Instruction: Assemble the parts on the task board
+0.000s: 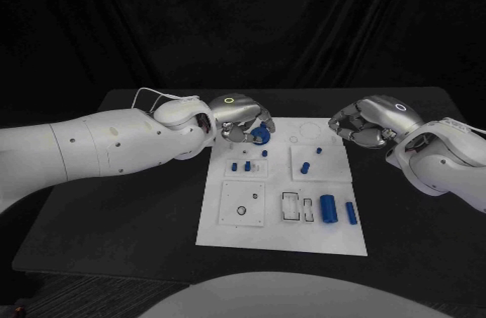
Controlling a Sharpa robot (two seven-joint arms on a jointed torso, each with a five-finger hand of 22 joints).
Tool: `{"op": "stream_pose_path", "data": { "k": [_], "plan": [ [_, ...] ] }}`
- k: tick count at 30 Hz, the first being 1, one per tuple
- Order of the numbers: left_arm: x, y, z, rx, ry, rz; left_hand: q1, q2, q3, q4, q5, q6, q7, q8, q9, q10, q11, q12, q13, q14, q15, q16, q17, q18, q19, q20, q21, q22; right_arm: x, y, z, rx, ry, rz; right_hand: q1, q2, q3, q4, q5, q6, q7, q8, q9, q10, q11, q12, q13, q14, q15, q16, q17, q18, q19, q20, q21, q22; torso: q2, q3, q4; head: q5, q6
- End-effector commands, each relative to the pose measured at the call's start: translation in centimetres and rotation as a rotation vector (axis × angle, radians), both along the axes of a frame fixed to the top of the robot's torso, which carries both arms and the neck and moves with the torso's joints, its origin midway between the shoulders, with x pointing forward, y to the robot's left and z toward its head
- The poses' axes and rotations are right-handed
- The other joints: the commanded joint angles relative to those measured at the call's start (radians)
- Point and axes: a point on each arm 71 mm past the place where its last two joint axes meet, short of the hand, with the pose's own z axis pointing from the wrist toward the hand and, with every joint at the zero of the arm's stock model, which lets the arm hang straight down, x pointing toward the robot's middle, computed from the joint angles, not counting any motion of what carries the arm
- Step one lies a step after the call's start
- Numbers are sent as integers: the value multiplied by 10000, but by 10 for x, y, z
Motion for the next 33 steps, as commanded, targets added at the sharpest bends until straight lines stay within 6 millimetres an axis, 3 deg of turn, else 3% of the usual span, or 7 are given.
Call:
{"op": "stream_pose_path", "data": {
  "k": [1,6,7,9,15,23,33],
  "plan": [
    [-3,-5,-4,368,-177,-432,-118,-42,39,-3,18,-48,81,-13,-133,169,14,58,-99,65,76,62,-54,-134,85,-8,73,1784,0,0,0,76,-85,-24,23,-40,-33,-23,63,49,24,-22,9,733,77,-40,1943,447,82,-12,-9,43,168,85,14,1948,10,-18,-19,-14,0],
    [-3,-10,-12,857,-336,-489,-512,-82,-38,137,-230,13,200,26,-501,787,156,212,-361,379,158,393,13,-168,259,-23,253,1835,0,-1,0,63,-83,-27,23,-40,-33,-23,63,49,24,-22,9,733,77,-40,1943,447,82,-12,-9,43,168,85,14,1948,11,-7,-25,-7,0],
    [-4,-11,-13,999,-432,-533,-704,-84,-113,222,-442,27,110,23,-589,1029,83,312,-381,454,128,484,21,-174,298,-22,286,1843,0,-1,-1,62,-79,-25,19,-39,-33,-21,67,54,20,-20,11,722,76,-52,1920,448,82,-8,-3,46,163,86,2,1944,12,-6,-27,-17,0],
    [-4,-13,-16,1183,-509,-577,-710,-66,-106,217,-465,92,-10,36,-657,1195,-17,369,-409,474,70,526,-16,-175,312,-25,290,1844,0,-1,-1,57,-65,-24,19,-39,-33,-21,67,54,20,-20,11,722,76,-52,1920,448,82,-8,-3,46,163,86,2,1944,15,-7,-35,-31,0],
    [-5,-18,-23,1584,-466,-615,-783,-48,-94,231,-416,216,-1,62,-767,1451,-10,424,-471,527,59,610,-66,-187,369,-37,344,1861,0,-2,-3,44,-36,-36,19,-39,-33,-21,67,54,20,-20,11,722,76,-52,1920,448,82,-8,-3,46,163,86,2,1944,5,9,-9,-133,0],
    [-4,-22,-27,1804,-330,-557,-817,-47,-83,239,-424,293,-7,74,-811,1499,-4,359,-546,507,69,594,-164,-187,376,-40,339,1859,0,-2,-3,45,-30,-36,18,-40,-32,-22,72,54,19,-21,11,712,75,-63,1897,447,82,-13,-13,45,166,86,7,1946,10,-16,-36,-106,0],
    [1,-21,-34,2157,-34,-332,-748,-27,92,101,-139,802,-20,150,-950,1594,-31,5,-892,366,55,534,-537,-160,307,-46,195,1821,1,-1,-4,41,33,-51,20,-42,-29,-26,80,46,18,-27,10,703,74,-73,1879,446,81,-16,-22,51,156,87,-19,1938,9,-10,-20,-73,0]
  ]
}}
